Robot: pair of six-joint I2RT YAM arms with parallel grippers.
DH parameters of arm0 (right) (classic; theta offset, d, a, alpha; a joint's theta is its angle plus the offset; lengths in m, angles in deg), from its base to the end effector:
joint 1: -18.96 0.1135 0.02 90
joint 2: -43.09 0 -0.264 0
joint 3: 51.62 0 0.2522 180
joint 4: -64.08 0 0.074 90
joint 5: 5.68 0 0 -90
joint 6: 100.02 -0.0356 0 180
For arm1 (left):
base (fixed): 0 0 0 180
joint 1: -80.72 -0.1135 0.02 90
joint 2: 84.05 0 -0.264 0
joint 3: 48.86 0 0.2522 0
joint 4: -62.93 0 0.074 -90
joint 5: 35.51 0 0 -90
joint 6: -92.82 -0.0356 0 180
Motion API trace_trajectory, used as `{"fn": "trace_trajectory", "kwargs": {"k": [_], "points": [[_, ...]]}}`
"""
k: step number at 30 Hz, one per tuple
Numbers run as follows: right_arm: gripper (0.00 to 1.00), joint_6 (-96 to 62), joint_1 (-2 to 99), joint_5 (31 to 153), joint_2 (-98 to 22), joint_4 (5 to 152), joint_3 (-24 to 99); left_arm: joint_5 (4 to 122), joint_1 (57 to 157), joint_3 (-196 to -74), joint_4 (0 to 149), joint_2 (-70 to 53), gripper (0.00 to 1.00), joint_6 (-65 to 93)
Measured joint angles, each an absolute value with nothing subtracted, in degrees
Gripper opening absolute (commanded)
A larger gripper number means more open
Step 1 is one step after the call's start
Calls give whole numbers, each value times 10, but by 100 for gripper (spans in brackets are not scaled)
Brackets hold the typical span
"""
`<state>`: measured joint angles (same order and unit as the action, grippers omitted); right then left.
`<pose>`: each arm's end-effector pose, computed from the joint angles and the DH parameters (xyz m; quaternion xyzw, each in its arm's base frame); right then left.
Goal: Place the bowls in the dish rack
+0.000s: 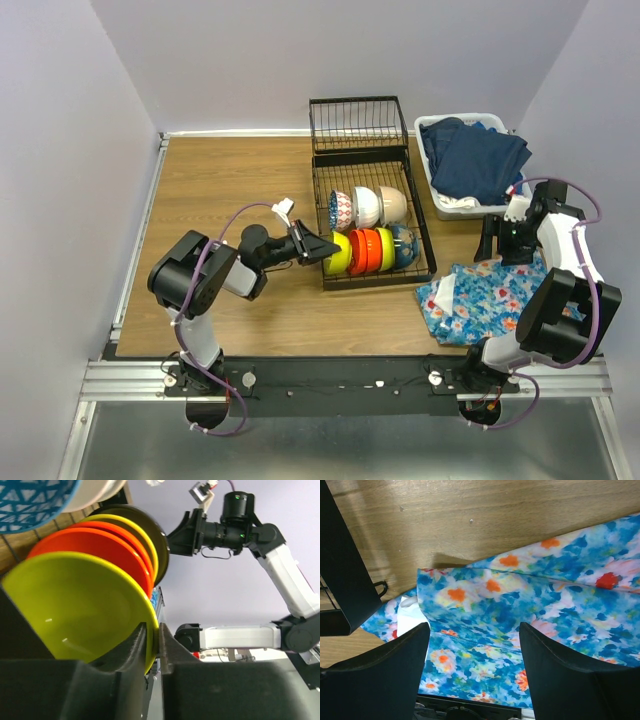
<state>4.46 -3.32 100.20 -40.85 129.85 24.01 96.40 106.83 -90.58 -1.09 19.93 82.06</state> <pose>0.2548 -0.0939 0.2355 0.0476 0.9799 0.0866 0.1733 0.2604 -0.1541 0.1496 -0.0611 0.6963 -0.6841 0.2085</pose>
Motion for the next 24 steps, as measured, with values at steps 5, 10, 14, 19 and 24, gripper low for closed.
{"fn": "trace_trajectory", "kwargs": {"k": [5,10,14,19,24], "points": [[80,43,-33,1002,-408,1299,240,961,1068,-913,34,199,37,803],[80,39,-33,1002,-408,1298,240,961,1060,-919,82,194,42,780],[80,37,-33,1002,-408,1299,240,967,1044,-920,147,153,47,744],[80,35,-33,1003,-408,1302,255,987,1023,-954,296,71,53,641],[80,35,-33,1006,-408,1301,279,1014,990,-1012,528,22,55,457]]}}
